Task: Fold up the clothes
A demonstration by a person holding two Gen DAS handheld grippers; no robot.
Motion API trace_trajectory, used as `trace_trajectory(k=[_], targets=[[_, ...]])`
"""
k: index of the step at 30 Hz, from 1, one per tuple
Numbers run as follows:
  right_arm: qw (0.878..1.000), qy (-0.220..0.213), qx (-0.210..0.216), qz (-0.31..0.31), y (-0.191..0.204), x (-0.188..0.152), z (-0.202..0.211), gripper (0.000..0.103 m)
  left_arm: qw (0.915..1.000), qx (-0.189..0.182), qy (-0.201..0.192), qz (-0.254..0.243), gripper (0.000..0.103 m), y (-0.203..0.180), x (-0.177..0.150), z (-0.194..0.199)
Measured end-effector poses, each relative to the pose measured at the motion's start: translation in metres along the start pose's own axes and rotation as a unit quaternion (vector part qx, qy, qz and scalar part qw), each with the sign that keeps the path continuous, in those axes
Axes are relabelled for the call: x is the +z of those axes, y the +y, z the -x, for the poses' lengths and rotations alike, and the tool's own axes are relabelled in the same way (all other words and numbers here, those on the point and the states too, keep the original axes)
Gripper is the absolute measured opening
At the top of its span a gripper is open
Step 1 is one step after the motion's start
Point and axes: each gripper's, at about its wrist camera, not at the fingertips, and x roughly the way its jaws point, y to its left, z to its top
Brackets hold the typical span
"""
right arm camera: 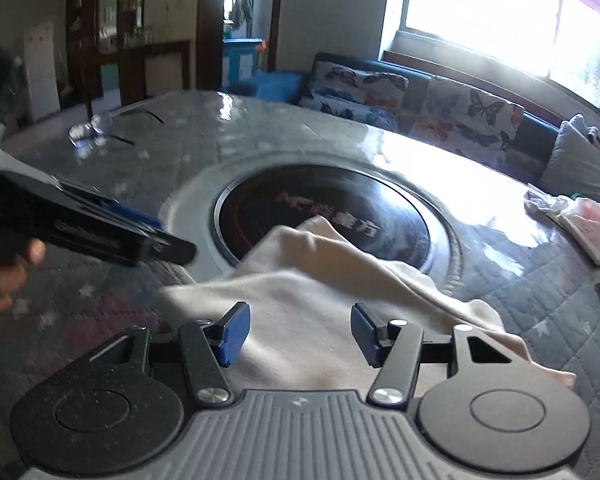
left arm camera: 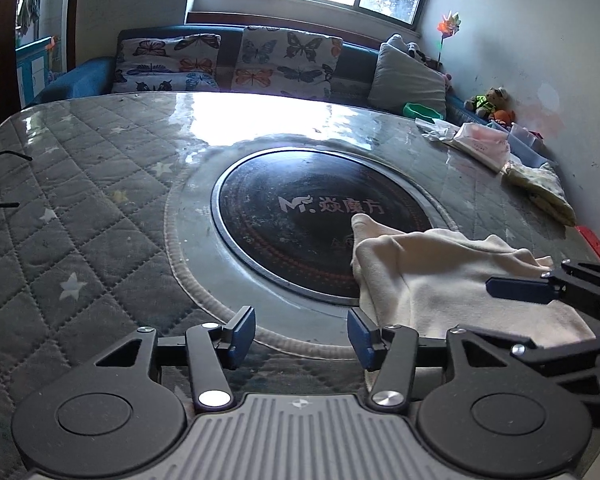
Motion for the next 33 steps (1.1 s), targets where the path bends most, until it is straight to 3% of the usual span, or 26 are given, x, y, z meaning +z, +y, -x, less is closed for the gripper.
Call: trace_trajectory(k=[10, 13, 17, 21, 25, 30, 33], targets=[[0.998, -0.013, 0.028, 0.054, 0.021, 0.000, 0.014, 0.056, 0.9998, -0.002, 0.012, 0.013, 0.058, 0.001, 0.003, -0.002], [0.994, -0.014, 0.049, 0.095, 0.038, -0.001, 0.018, 0.054, 0.9994, -0.007, 0.015, 0.032, 0.060, 0.002, 0.009, -0.004], [0.988, -0.013, 0.038, 0.152, 0.061, -0.007, 0.010, 0.049, 0.9988, -0.014, 0.023, 0.041, 0.069, -0.005, 0.017, -0.006], [0.985, -0.007, 0.021, 0.173, 0.071, -0.007, 0.000, 0.025, 0.9981, -0.022, 0.030, 0.049, 0.075, -0.010, 0.022, -0.007], [0.991, -0.022, 0.032, 0.125, 0.056, -0.005, 0.009, 0.016, 0.9946, -0.042, 0.033, 0.089, 0.086, -0.008, 0.028, -0.009], [0.997, -0.054, 0.059, 0.015, 0.020, 0.002, 0.032, 0.014, 0.9861, -0.084, 0.047, 0.135, 0.087, -0.012, 0.036, -0.014], [0.995, -0.070, 0.066, -0.019, 0.009, 0.001, 0.042, 0.014, 0.9794, -0.100, 0.067, 0.162, 0.087, -0.016, 0.037, -0.023]])
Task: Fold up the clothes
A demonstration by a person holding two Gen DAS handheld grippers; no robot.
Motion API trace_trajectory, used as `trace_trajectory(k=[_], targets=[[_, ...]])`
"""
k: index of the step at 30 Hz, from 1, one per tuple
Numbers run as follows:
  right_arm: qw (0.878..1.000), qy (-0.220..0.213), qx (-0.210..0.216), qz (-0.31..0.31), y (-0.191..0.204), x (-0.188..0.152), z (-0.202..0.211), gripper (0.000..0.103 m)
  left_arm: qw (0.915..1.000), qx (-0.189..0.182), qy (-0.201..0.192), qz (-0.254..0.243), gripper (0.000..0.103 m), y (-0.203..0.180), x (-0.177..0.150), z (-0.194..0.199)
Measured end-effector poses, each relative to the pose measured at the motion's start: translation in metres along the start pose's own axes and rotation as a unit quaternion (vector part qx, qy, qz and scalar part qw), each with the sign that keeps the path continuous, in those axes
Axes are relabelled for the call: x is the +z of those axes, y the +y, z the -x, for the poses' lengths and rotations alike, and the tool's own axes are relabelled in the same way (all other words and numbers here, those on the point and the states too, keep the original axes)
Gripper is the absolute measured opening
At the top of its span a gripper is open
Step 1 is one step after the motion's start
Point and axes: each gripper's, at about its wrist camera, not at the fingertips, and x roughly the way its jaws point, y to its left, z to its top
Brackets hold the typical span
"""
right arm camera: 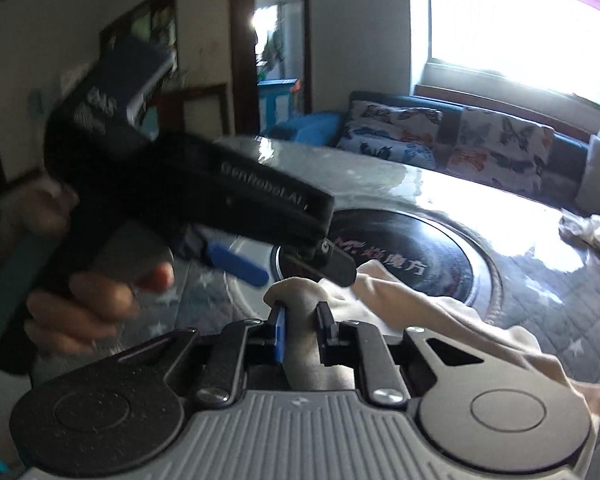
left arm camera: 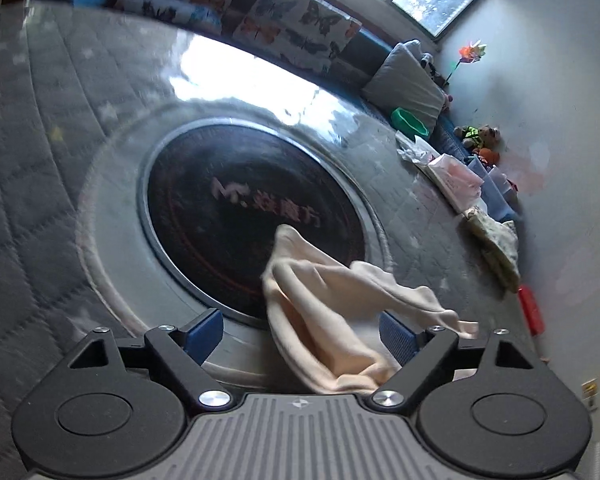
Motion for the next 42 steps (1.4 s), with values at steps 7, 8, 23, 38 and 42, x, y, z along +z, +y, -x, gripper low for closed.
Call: trace_trajectory(k=[7, 8, 23, 38, 42], targets=[[0.999, -0.019, 0.005, -0.030, -0.013, -0.003, 0.015, 0.013, 0.9954, -0.047, 0.055, 0.062, 0.064, -0.004, -0.006, -0.026], [0.999, -0.020, 0.007, -0.032, -0.015, -0.003, 0.013, 0.013, 0.9945, -0.052, 0.059, 0.068, 0.059, -0.004, -0.007, -0.029], [0.997, -0.013, -0.037, -0.062, -0.046, -0.023, 0.041, 0.040, 0.9979, -0.031, 0.048, 0.031, 0.026, -0.003, -0.016, -0.035], [0.949, 0.006, -0.154, -0.276, -0.184, -0.095, 0.055, 0.049, 0.9959, 0.013, 0.034, -0.084, 0.046, -0.038, -0.027, -0.036], [0.949, -0.003, -0.144, -0.279, -0.189, -0.098, 0.047, 0.049, 0.9935, 0.022, 0.035, -0.106, 0.049, -0.046, -0.029, -0.038]])
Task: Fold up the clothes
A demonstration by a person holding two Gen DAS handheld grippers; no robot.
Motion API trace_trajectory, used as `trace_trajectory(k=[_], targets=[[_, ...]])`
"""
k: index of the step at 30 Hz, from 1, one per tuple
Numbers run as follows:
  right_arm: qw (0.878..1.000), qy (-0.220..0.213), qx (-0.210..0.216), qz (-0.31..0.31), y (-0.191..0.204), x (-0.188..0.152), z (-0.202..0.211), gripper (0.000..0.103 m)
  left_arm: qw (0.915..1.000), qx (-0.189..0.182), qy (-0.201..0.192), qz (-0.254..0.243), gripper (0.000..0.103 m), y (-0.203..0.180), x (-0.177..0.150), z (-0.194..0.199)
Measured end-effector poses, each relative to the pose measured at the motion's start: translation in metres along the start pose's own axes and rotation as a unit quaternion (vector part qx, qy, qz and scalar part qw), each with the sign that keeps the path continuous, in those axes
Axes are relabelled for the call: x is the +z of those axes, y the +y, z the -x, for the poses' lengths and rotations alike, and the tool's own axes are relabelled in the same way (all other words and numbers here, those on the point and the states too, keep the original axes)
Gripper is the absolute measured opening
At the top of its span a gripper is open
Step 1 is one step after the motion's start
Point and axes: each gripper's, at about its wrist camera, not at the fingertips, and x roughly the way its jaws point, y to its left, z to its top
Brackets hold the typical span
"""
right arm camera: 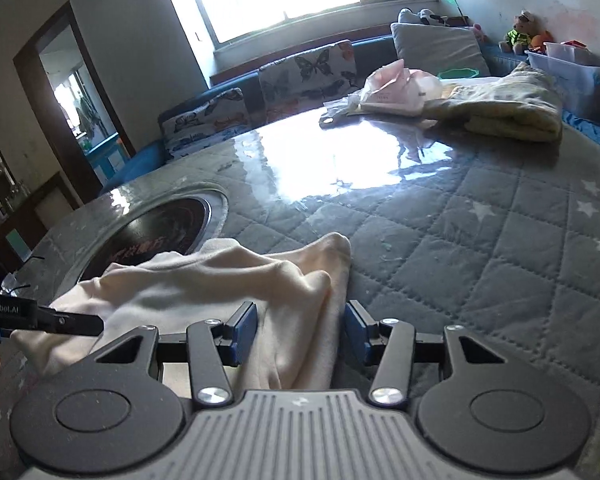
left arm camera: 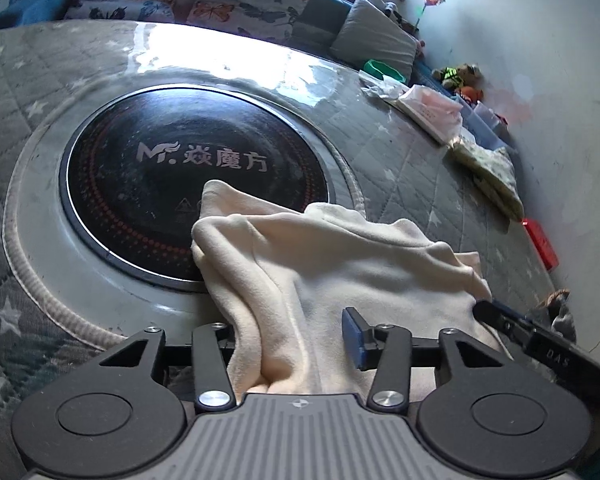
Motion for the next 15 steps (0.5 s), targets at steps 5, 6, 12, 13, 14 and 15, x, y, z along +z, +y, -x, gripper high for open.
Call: trace_trajectory(k=[5, 6, 12, 13, 14, 15], targets=[[1.000, 0.001, 0.021, -0.001, 0.007, 0.000, 0.000, 0.020, 0.9995, 0.024, -0.006, -0.022, 0.051, -0.007, -0.003, 0.000], [1.000, -0.001, 0.024, 0.001, 0.009, -0.001, 0.001, 0.019, 0.9992, 0.030, -0.009, -0.024, 0.049, -0.008, -0.003, -0.001], [0.999, -0.029, 0.036, 0.012, 0.012, 0.001, 0.017, 0.014, 0.9969, 0.056, -0.031, -0.045, 0.021, -0.018, -0.004, 0.007], [0.999, -0.034, 0.038, 0.015, 0.013, 0.003, 0.020, 0.014, 0.9961, 0.059, -0.037, -0.054, 0.021, -0.021, -0.004, 0.010], [0.998, -0.039, 0.040, 0.018, 0.014, 0.004, 0.024, 0.014, 0.9953, 0.060, -0.042, -0.064, 0.020, -0.026, -0.004, 0.012], [0.998, -0.044, 0.042, 0.021, 0.016, 0.005, 0.027, 0.014, 0.9944, 0.060, -0.047, -0.073, 0.019, -0.030, -0.003, 0.014]])
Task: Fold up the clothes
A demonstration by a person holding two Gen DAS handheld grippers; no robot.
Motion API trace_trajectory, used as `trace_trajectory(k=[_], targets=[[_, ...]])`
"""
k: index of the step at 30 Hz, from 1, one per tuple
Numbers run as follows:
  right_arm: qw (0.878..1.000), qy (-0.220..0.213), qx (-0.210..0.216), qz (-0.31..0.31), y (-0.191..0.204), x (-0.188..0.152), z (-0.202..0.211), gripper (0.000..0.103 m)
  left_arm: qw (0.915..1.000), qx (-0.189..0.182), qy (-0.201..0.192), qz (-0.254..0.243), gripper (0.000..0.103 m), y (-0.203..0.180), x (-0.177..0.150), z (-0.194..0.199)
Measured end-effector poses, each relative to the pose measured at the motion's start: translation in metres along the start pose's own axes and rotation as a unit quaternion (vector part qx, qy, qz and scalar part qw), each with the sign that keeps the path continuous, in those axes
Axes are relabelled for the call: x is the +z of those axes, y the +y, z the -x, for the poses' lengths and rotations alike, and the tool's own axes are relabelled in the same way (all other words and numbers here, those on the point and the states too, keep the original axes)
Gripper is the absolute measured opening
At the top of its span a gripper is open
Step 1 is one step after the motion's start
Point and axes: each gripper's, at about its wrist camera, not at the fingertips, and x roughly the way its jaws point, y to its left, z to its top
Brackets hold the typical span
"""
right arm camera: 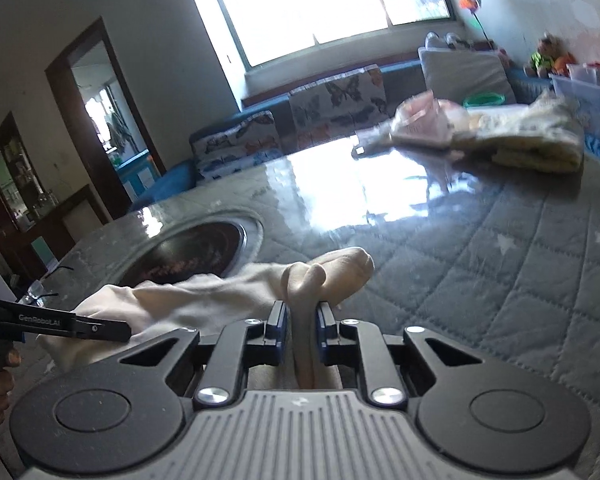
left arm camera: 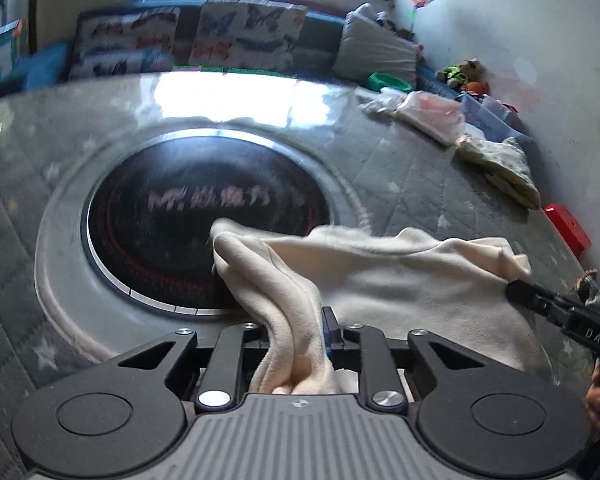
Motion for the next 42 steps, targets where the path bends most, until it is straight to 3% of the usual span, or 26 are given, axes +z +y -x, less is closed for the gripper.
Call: trace_trajectory(k=[4, 5, 13, 18, 31, 42], targets=[[1.000, -0.020, 0.002, 0.013, 0.005, 0.010, 0.012, 0.012, 0.9997, -0.007, -0.011, -0.020, 0.018, -0.014, 0.008, 0.004], [1.000, -0.026, 0.000, 0.016, 0.006, 0.013, 0.016, 0.007, 0.9996, -0.006, -0.012, -0.026, 0.018, -0.018, 0.011, 0.004], [0.999, -0.027, -0.028, 0.017, -0.006, 0.025, 0.023, 0.007, 0.9983, -0.015, -0.013, -0.055, 0.018, -0.043, 0.022, -0.006], [0.998, -0.044, -0.034, 0.007, -0.015, 0.025, 0.030, 0.007, 0.9987, -0.017, -0.008, -0.047, 0.018, -0.042, 0.025, -0.009], [0.993, -0.092, -0.060, 0.052, -0.012, 0.059, 0.051, 0.006, 0.9950, -0.035, -0.035, -0.087, 0.018, -0.077, 0.054, -0.015], [0.989, -0.099, -0.099, 0.045, -0.033, 0.061, 0.062, 0.006, 0.9899, -0.041, -0.044, -0.128, 0.018, -0.112, 0.063, -0.027]])
